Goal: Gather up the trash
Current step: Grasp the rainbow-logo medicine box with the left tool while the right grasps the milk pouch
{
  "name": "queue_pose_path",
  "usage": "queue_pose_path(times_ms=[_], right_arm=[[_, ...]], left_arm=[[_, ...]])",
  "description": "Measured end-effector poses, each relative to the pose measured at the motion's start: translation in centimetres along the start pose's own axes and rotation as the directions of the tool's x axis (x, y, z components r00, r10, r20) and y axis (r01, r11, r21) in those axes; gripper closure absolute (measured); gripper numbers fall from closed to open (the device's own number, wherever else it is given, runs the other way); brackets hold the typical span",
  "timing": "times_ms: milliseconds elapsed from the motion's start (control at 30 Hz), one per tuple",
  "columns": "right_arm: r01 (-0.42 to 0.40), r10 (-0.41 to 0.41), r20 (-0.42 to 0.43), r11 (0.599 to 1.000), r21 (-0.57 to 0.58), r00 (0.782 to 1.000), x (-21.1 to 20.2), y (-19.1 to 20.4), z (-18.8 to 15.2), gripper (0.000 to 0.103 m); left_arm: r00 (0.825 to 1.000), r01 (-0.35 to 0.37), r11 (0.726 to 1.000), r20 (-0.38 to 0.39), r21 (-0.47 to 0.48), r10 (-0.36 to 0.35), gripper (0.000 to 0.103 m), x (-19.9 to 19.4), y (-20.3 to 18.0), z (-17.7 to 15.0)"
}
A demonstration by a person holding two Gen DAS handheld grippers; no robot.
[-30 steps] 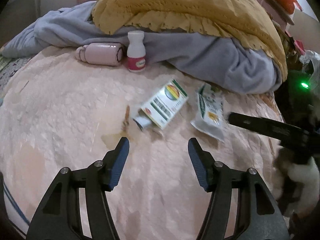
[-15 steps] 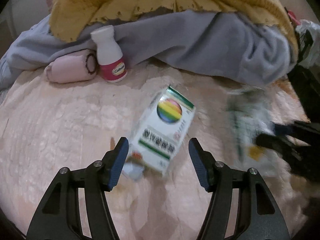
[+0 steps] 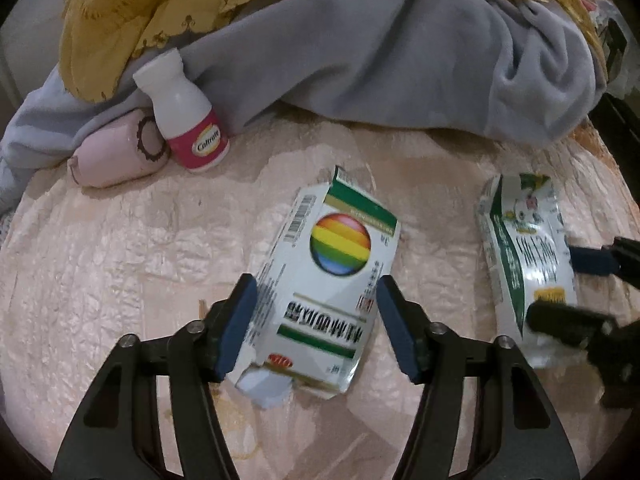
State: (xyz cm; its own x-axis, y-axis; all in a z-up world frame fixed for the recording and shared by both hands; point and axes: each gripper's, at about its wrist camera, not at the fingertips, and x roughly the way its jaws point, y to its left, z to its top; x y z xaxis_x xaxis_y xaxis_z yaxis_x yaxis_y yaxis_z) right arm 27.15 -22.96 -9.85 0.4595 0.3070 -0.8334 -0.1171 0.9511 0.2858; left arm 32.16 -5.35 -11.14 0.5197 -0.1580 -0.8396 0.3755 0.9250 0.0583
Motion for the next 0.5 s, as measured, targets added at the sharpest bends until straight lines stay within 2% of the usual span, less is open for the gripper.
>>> queue_pose_path(times_ms=[67, 100, 133, 267, 300, 367, 400, 433, 500], right_arm=[[-0.005, 0.005, 0.001, 1.0, 0.01, 1.0, -0.1, -0.2, 0.0, 0.025], [-0.007, 0.007, 0.001, 1.0, 0.013, 1.0, 0.0, -0.2, 0.3, 0.024], [-0.003, 0.003, -0.001, 1.0, 0.012, 1.0, 0.4, -0.1, 0.6, 0.023], [0.031, -0.033, -0.022, 0.997, -0.071, 0.999, 2.3, 1.4, 1.7, 0.027], [0.026, -0.028, -0.022, 0.996, -0.084, 0.999, 2.4, 1.6, 1.6, 0.027], [0.005, -0.008, -0.025, 0.993, -0.114, 1.0, 2.0, 1.8, 1.0, 0.027], [-0.009, 0.005, -0.037, 0.991, -0.131, 0.999, 1.6, 1.8, 0.5, 0.028], [-0.013, 0.007, -0.044, 0.99, -0.14, 0.999, 1.3, 1.7, 0.1, 0.028], [-0.011, 0.004, -0.048, 0.989, -0.144, 0.999, 0.5, 1.2, -0.6, 0.03]], left_arm=[[1.0, 0.017, 0.999, -0.005, -0.032, -0.017, 0.062, -0.4, 0.7, -0.4], [0.999, 0.039, 0.998, -0.016, -0.055, -0.04, 0.08, -0.4, 1.1, -0.6], [0.999, 0.041, 0.996, -0.02, -0.076, -0.043, 0.088, -0.7, 1.6, -0.9], [0.997, 0.075, 0.99, -0.017, -0.116, -0.077, 0.091, -1.7, 3.2, -1.4], [0.997, 0.082, 0.989, -0.003, -0.122, -0.083, 0.089, -1.9, 3.4, -1.5], [0.993, 0.112, 0.983, -0.005, -0.145, -0.114, 0.071, -1.8, 3.8, -1.2], [0.993, 0.116, 0.982, -0.013, -0.152, -0.119, 0.045, -1.8, 3.9, -1.2], [0.992, 0.12, 0.98, -0.007, -0.159, -0.123, 0.039, -1.7, 3.9, -1.2], [0.991, 0.132, 0.98, 0.012, -0.146, -0.131, 0.039, -1.5, 3.0, -0.8]])
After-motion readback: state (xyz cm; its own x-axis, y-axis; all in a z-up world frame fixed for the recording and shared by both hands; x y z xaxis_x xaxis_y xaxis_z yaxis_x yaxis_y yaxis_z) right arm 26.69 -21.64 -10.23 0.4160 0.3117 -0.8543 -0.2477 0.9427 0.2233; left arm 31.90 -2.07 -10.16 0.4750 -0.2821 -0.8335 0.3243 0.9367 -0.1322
